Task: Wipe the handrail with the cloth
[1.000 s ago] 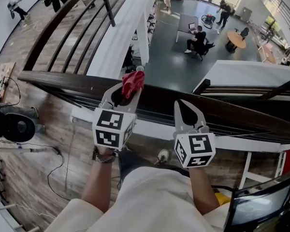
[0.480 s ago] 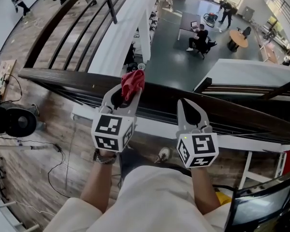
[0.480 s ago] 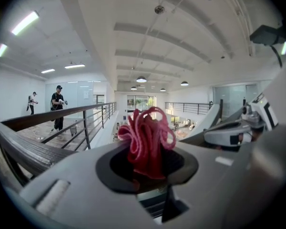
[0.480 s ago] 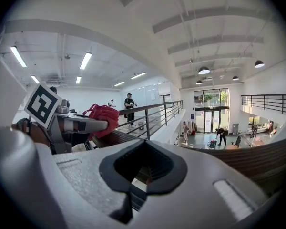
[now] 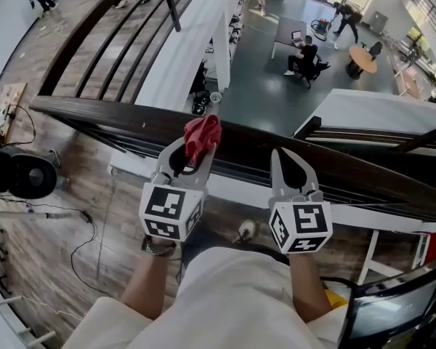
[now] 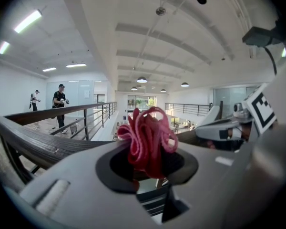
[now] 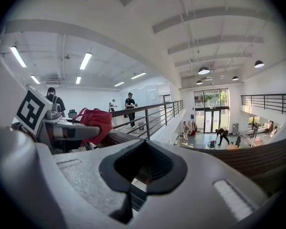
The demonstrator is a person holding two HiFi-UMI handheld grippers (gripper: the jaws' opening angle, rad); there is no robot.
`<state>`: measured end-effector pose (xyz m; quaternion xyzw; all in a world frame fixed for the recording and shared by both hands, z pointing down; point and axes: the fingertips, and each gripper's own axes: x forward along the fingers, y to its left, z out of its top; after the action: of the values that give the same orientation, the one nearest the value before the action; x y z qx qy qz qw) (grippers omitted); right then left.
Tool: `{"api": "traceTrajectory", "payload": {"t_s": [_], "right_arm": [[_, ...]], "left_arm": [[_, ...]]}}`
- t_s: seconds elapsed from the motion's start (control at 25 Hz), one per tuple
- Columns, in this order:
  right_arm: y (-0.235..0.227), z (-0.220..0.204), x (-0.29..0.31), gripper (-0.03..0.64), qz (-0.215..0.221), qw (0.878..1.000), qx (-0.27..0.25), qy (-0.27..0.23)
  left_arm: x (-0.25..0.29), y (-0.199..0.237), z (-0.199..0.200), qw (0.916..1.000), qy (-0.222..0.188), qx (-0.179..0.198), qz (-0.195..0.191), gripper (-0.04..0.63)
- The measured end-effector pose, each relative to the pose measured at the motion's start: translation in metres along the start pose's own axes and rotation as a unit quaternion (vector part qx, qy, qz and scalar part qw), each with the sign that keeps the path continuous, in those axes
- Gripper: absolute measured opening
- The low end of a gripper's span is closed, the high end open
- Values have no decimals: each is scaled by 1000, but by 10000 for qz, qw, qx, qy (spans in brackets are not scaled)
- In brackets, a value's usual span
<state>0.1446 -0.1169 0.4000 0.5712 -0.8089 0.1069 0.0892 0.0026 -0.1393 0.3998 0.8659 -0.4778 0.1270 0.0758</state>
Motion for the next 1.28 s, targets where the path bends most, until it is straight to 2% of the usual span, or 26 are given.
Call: {"api": "traceTrajectory", "payload": {"t_s": [0.4,0.76,1.04,1.28], "right_arm": [[4,-3,1,2,19,10000,-7,-8],[3,-2,1,3,25,10000,-20,-23],[4,-2,1,3,14,10000,-31,-38],[-1,1,-1,3,-41,9999,91,-106]], "left_arm": [[-9,1,-14,9999,-52,67,64,129],[-13,-7,-33,9998,179,-3,-77,129],[-13,-12,-37,9984,215,518,-85,130],[-10,-20,-34,9973,106,725,10,130]]}}
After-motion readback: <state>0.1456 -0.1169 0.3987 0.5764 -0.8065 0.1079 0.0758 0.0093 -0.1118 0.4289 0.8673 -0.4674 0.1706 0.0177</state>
